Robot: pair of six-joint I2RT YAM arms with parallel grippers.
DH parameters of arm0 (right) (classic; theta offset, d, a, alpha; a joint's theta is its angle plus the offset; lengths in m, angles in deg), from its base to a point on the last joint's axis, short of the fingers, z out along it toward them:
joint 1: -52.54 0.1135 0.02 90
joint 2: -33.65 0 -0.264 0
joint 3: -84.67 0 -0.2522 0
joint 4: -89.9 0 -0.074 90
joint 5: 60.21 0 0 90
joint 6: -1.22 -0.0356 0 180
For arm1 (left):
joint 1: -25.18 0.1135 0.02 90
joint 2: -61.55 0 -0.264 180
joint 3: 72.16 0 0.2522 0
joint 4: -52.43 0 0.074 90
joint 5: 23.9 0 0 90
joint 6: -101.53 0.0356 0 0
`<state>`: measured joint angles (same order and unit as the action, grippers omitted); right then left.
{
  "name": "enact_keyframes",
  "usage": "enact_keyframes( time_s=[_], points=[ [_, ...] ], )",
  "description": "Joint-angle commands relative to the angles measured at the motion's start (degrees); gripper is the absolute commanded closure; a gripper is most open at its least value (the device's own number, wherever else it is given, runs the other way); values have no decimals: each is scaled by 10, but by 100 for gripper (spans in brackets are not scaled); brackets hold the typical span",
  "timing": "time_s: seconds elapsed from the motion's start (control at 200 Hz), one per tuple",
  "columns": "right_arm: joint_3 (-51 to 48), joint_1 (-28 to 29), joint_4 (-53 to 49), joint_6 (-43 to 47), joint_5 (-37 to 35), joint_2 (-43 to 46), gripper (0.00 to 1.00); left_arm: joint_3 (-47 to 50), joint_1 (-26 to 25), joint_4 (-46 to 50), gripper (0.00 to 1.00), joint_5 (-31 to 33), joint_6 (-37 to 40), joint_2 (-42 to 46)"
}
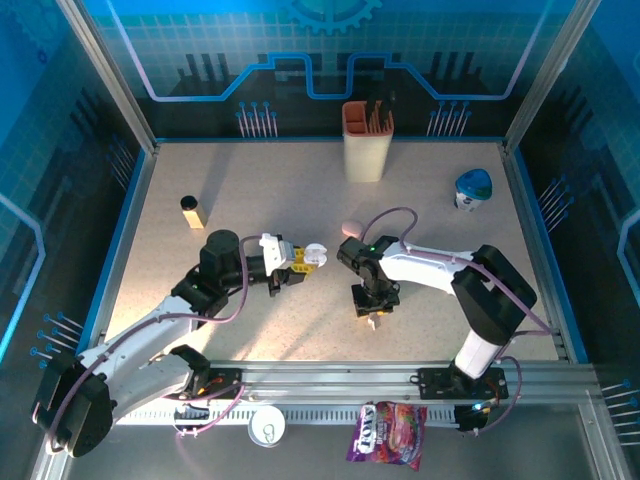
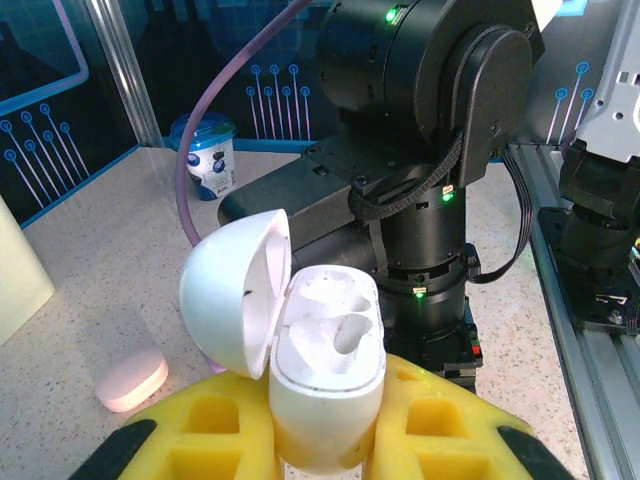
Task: Insert wireless bluetooth earbuds into charging case
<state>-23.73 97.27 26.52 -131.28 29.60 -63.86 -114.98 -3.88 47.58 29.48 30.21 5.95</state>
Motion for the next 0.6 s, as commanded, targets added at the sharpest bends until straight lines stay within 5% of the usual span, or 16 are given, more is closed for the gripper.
enact_keyframes(
  time_s=[0.0, 0.595],
  points=[
    [12, 9, -20, -5, 25, -13, 67, 6, -5, 2, 100, 3, 19, 10],
    [6, 10, -25, 6, 39, -25, 74, 5, -10, 7, 100, 4, 24, 11]
  ],
)
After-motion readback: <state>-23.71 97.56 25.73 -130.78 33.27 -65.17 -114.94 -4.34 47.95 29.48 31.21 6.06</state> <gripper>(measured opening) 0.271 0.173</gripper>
